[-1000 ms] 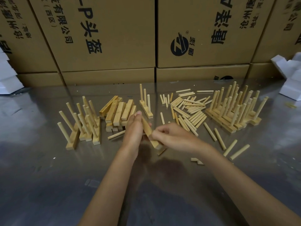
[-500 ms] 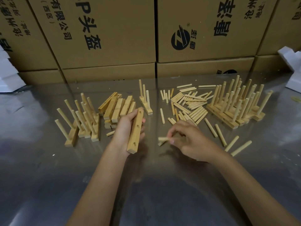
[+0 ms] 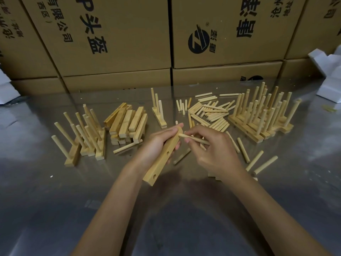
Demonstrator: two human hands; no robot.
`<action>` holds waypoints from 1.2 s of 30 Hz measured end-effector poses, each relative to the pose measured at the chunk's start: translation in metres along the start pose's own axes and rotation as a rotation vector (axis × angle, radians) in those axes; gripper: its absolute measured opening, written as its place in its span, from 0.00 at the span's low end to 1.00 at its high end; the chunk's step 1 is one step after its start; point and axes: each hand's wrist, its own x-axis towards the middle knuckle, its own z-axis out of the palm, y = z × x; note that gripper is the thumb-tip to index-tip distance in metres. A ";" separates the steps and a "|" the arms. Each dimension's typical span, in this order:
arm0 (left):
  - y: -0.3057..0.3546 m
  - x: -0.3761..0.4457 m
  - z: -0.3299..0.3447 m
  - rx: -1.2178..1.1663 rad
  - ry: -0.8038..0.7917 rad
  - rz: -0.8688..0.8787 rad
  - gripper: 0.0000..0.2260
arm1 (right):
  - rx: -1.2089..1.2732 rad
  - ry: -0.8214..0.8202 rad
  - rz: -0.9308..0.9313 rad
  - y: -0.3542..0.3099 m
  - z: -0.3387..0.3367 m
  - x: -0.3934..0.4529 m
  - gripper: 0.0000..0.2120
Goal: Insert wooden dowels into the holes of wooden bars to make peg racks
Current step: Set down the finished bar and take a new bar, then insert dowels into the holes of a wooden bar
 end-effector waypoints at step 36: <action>0.006 -0.005 -0.037 -0.346 0.301 -0.085 0.11 | -0.236 -0.392 0.174 0.023 0.019 -0.003 0.12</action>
